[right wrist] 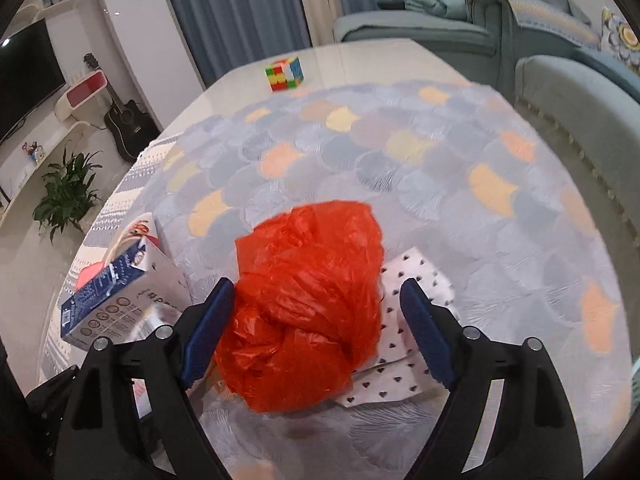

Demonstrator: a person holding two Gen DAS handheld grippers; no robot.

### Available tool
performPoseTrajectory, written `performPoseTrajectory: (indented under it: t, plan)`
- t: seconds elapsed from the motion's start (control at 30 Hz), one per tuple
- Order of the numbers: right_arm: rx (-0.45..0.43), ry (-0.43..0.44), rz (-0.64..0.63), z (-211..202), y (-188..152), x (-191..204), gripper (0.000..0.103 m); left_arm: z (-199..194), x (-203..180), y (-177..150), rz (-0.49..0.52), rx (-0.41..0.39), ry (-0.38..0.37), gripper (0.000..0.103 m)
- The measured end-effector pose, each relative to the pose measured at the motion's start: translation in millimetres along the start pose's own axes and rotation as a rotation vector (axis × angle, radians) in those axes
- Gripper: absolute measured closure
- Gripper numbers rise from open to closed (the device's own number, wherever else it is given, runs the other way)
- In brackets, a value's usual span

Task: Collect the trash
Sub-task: 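Grasp the red plastic bag with the right tool while the left tool grasps the pink-labelled bottle, then carry the red bag and pink-labelled bottle over the blue basket and release both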

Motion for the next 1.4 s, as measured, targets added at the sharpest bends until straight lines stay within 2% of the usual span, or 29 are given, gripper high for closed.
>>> performPoseTrajectory:
  t: [0.07,0.17,0.2,0.3,0.43,0.53,0.8,1.1,1.3,1.4]
  plan:
    - [0.012,0.007,-0.028,2.9,-4.5,6.4,0.043,-2.4,-0.2,-1.6,-0.023,0.008,-0.033,0.053]
    - [-0.008,-0.008,-0.069,-2.3,-6.9,13.9,0.058,-3.2,-1.6,-5.6,-0.055,0.028,-0.084,0.054]
    - [-0.014,-0.013,-0.078,-4.3,-7.3,15.2,0.064,-4.2,-2.8,-7.2,-0.061,0.031,-0.091,0.054]
    - [-0.038,-0.009,-0.082,-14.3,-8.5,15.3,0.074,-6.0,-5.3,-9.5,-0.061,0.028,-0.090,0.054]
    - [-0.092,-0.013,-0.071,-42.5,-6.9,6.3,0.075,-14.0,-16.5,-8.5,-0.045,0.007,-0.097,0.055]
    - [-0.133,-0.008,-0.055,-67.2,-3.8,-3.0,0.076,-29.7,-32.1,-2.5,-0.039,-0.028,-0.158,0.056]
    - [-0.274,-0.052,-0.054,-157.8,-0.1,-31.7,0.076,-72.1,-85.8,22.4,0.036,-0.107,-0.211,0.056]
    - [-0.401,-0.204,-0.049,-265.6,-21.8,-91.6,0.076,-103.7,-170.6,37.5,0.122,-0.160,-0.301,0.057]
    - [-0.416,-0.314,0.013,-308.7,-50.4,-151.6,0.076,-104.8,-243.1,38.9,0.198,-0.156,-0.369,0.057]
    - [-0.401,-0.343,0.063,-318.2,-66.9,-182.4,0.076,-96.7,-279.5,36.3,0.220,-0.136,-0.408,0.057]
Point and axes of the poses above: each gripper's, at about its wrist camera, not at the fingertips, and z roughly the way its jaws point, x to its left, y to its top, the point moved 6 cm from there along z, roughly the way its jaws point, and after that the axes turned 4 degrees about z, right-handed, at the moved point
